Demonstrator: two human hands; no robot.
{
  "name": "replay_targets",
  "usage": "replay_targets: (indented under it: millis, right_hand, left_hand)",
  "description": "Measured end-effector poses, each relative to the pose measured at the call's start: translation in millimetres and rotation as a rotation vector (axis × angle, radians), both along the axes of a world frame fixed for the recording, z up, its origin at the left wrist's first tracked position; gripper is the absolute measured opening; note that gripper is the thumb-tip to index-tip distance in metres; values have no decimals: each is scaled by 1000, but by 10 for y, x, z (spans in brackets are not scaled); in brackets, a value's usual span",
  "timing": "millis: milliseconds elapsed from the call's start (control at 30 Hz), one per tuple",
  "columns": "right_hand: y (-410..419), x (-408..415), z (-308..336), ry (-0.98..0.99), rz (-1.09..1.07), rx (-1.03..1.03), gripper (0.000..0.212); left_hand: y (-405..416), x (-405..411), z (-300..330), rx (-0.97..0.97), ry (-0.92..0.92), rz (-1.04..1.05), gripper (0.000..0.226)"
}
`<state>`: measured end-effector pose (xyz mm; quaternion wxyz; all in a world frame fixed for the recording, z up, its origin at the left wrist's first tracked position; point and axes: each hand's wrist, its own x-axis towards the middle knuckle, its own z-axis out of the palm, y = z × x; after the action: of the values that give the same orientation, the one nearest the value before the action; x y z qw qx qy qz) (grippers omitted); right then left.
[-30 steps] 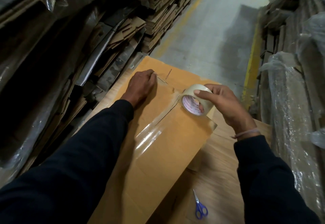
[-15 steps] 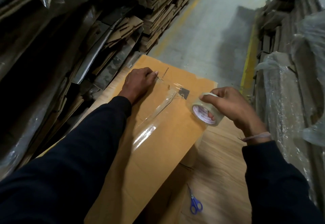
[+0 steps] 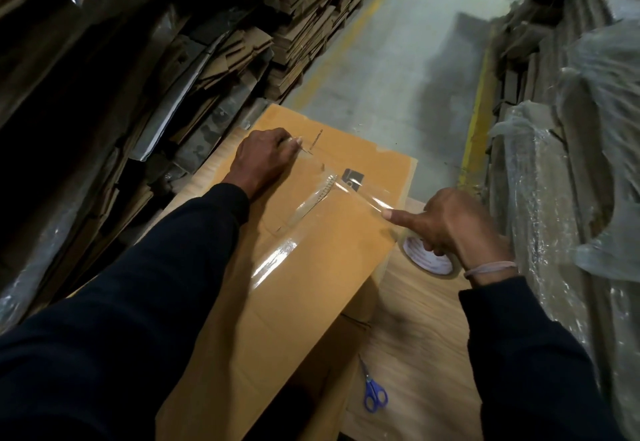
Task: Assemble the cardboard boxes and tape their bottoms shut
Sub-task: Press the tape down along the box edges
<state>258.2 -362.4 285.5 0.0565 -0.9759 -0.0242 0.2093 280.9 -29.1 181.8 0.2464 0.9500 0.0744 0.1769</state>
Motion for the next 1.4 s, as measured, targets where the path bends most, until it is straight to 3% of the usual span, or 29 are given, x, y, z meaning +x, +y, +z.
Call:
replay_targets:
  millis: [233,600,933,1033,1233,1400]
  right_hand:
    - [-57,-11,-203,37,-40,-57,100]
    - [-217,-89,-531,14,-8,126,111]
    - [-246,-205,-653,-70,-124,298,94]
    - [-245,-215,-666,-100,-126,305,91]
    - [-245,-206,-705,-122,-132,307,91]
    - [-266,-215,-736,-121,-164,336,94]
  left_hand:
    - [-17,-10,22,3,-3,-16,43]
    - [-6,2,6,-21,12,-6,44]
    - [-80,15,104,-68,195,18,39]
    - [-159,-10,105,8,242,48,43]
    - [-178,-104,57,117,-73,-173,24]
    - [-164,-80,10,82,-17,-176,23]
